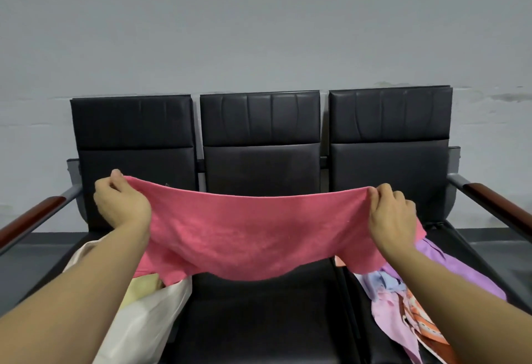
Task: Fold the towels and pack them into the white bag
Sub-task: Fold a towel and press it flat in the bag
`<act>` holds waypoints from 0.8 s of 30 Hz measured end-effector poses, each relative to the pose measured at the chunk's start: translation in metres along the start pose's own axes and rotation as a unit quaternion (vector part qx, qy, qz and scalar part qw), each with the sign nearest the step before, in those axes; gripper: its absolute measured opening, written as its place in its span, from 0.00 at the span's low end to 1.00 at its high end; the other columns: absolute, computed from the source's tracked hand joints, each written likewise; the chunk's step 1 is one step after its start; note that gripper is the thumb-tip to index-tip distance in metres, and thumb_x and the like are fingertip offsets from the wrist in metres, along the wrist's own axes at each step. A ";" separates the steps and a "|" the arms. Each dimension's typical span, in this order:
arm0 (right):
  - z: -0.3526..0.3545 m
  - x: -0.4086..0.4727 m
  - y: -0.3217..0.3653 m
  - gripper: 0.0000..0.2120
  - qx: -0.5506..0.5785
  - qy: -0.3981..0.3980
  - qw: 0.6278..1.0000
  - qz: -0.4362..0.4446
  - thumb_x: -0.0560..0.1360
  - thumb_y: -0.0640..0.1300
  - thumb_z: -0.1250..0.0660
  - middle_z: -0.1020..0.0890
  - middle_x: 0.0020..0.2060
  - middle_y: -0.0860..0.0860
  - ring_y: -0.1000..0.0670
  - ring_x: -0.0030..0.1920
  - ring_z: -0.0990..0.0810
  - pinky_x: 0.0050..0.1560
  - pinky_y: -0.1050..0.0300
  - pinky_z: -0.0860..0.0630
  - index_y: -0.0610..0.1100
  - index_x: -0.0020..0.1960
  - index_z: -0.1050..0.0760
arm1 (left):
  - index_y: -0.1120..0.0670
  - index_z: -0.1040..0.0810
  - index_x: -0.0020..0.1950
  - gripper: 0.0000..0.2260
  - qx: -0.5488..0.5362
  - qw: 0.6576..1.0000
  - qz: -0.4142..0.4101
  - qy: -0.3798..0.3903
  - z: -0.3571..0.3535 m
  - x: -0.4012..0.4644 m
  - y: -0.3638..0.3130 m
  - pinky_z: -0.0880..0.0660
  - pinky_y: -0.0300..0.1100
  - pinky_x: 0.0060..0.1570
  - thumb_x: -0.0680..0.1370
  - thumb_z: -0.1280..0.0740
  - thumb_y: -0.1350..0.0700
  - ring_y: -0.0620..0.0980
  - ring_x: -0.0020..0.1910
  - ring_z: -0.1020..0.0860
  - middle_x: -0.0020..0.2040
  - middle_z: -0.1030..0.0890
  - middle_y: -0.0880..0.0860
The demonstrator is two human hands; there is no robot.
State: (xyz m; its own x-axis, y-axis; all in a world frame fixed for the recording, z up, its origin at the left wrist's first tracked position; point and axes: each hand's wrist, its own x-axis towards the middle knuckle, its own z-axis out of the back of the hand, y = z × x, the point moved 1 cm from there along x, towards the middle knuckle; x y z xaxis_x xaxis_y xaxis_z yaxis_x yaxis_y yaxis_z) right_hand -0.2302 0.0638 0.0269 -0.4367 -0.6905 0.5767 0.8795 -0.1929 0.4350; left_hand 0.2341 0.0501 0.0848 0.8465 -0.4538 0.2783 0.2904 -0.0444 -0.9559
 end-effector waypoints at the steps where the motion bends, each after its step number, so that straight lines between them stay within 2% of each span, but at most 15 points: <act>1: 0.006 -0.002 0.002 0.15 0.001 -0.018 1.000 0.003 0.85 0.48 0.45 0.21 0.42 0.37 0.35 0.43 0.25 0.50 0.42 0.33 0.40 0.48 0.27 | 0.60 0.25 0.61 0.22 0.001 1.000 -0.012 -0.019 0.003 -0.002 -0.002 0.28 0.55 0.60 0.86 0.47 0.44 0.62 0.57 0.23 0.62 0.24 0.63; 5: 0.037 -0.011 0.009 0.08 -0.037 -0.120 0.990 0.066 0.80 0.37 0.34 0.21 0.34 0.39 0.36 0.35 0.24 0.45 0.42 0.28 0.37 0.43 0.23 | 0.63 0.25 0.63 0.21 -0.026 0.998 -0.027 -0.053 0.021 -0.013 -0.017 0.32 0.53 0.65 0.86 0.47 0.47 0.64 0.61 0.26 0.66 0.28 0.65; 6: 0.042 -0.012 0.007 0.08 -0.044 -0.139 0.987 0.070 0.80 0.38 0.33 0.21 0.33 0.39 0.37 0.35 0.24 0.45 0.42 0.28 0.38 0.42 0.23 | 0.64 0.25 0.64 0.21 -0.027 0.997 -0.030 -0.059 0.026 -0.015 -0.021 0.34 0.52 0.66 0.86 0.47 0.48 0.64 0.64 0.27 0.66 0.28 0.66; 10: 0.052 -0.007 0.000 0.18 -0.035 -0.148 0.988 0.012 0.84 0.52 0.42 0.20 0.39 0.41 0.38 0.42 0.26 0.53 0.43 0.33 0.41 0.44 0.24 | 0.65 0.26 0.66 0.21 -0.017 0.995 -0.045 -0.085 0.040 -0.026 -0.037 0.40 0.48 0.66 0.87 0.47 0.50 0.64 0.68 0.31 0.67 0.28 0.67; 13: 0.050 -0.002 -0.006 0.20 -0.043 -0.130 0.990 0.010 0.84 0.56 0.45 0.19 0.42 0.43 0.38 0.47 0.26 0.56 0.43 0.34 0.43 0.46 0.23 | 0.64 0.25 0.65 0.20 -0.025 0.995 -0.043 -0.084 0.034 -0.029 -0.031 0.38 0.47 0.66 0.87 0.47 0.50 0.62 0.67 0.30 0.67 0.28 0.66; 17: 0.028 0.004 -0.024 0.20 -0.069 -0.103 0.992 0.018 0.83 0.56 0.43 0.19 0.42 0.42 0.38 0.48 0.25 0.58 0.43 0.34 0.43 0.46 0.22 | 0.64 0.24 0.63 0.20 -0.004 0.997 -0.036 -0.069 0.010 -0.032 -0.003 0.35 0.52 0.67 0.86 0.46 0.49 0.63 0.65 0.28 0.66 0.28 0.66; 21: -0.028 0.002 -0.048 0.19 -0.086 -0.047 0.995 0.027 0.83 0.55 0.41 0.20 0.40 0.42 0.37 0.47 0.25 0.57 0.43 0.32 0.42 0.43 0.23 | 0.64 0.25 0.64 0.20 0.047 0.998 -0.010 -0.032 -0.028 -0.036 0.044 0.38 0.51 0.67 0.86 0.45 0.50 0.65 0.66 0.29 0.67 0.29 0.68; 24: -0.085 0.002 -0.066 0.20 -0.114 0.004 0.992 0.061 0.80 0.54 0.42 0.21 0.36 0.40 0.37 0.43 0.25 0.57 0.41 0.31 0.40 0.40 0.24 | 0.66 0.23 0.63 0.20 0.104 0.995 -0.009 0.009 -0.067 -0.035 0.089 0.36 0.55 0.66 0.86 0.44 0.50 0.68 0.64 0.29 0.64 0.29 0.71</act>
State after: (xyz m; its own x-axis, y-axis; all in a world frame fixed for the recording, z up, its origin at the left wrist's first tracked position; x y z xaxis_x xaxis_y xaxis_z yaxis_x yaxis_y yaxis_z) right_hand -0.2729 0.0161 -0.0592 -0.3237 -0.7231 0.6102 0.9460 -0.2601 0.1936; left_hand 0.2005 0.0024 -0.0160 0.8328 -0.4709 0.2912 0.3925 0.1312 -0.9103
